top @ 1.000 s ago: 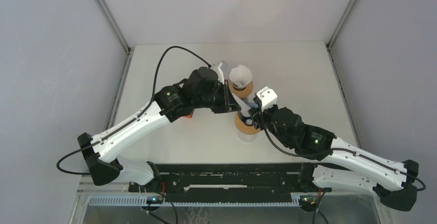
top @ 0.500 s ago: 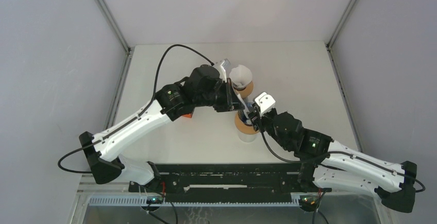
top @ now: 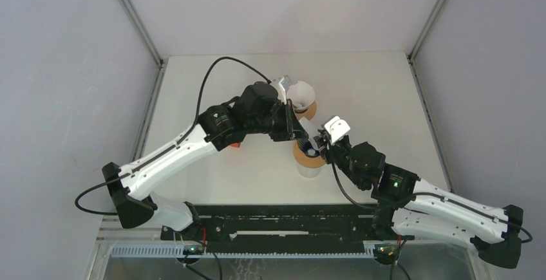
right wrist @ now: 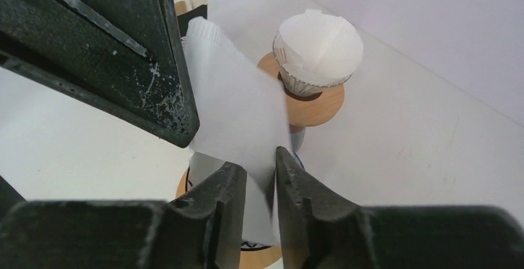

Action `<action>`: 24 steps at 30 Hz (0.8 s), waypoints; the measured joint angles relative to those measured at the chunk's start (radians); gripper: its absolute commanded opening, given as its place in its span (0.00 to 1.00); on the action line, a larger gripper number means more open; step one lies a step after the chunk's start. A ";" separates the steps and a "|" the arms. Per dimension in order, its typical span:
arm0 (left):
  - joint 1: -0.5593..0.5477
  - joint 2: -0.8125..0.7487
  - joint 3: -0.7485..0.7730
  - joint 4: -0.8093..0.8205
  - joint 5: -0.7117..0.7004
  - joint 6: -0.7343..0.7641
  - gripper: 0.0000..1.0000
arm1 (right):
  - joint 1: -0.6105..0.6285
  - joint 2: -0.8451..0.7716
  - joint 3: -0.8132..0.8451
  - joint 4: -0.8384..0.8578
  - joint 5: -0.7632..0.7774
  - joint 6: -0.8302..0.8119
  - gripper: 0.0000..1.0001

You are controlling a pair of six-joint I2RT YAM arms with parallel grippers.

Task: Place the coffee filter in the dripper
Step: Pass from the left arm to the right

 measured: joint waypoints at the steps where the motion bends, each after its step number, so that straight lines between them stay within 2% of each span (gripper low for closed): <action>1: -0.001 0.001 0.000 0.002 0.001 0.000 0.12 | 0.000 -0.004 -0.001 0.002 -0.002 -0.003 0.15; 4: -0.003 0.001 0.000 0.002 0.000 0.000 0.20 | 0.000 -0.014 -0.004 0.005 -0.016 -0.013 0.00; 7: -0.003 0.001 0.003 -0.005 -0.010 0.002 0.30 | 0.000 -0.031 -0.006 0.001 -0.033 -0.009 0.00; 10: -0.003 0.001 0.019 -0.024 -0.045 0.011 0.48 | 0.000 -0.047 -0.003 -0.021 -0.044 0.000 0.00; 14: -0.003 -0.012 0.033 -0.035 -0.096 0.030 0.63 | 0.001 -0.021 0.062 -0.108 -0.043 0.035 0.00; 18: -0.003 -0.031 0.033 -0.044 -0.138 0.043 0.74 | 0.001 0.024 0.150 -0.188 -0.038 0.100 0.00; 24: -0.005 -0.064 0.033 -0.062 -0.205 0.054 0.79 | 0.001 0.087 0.261 -0.338 0.003 0.241 0.00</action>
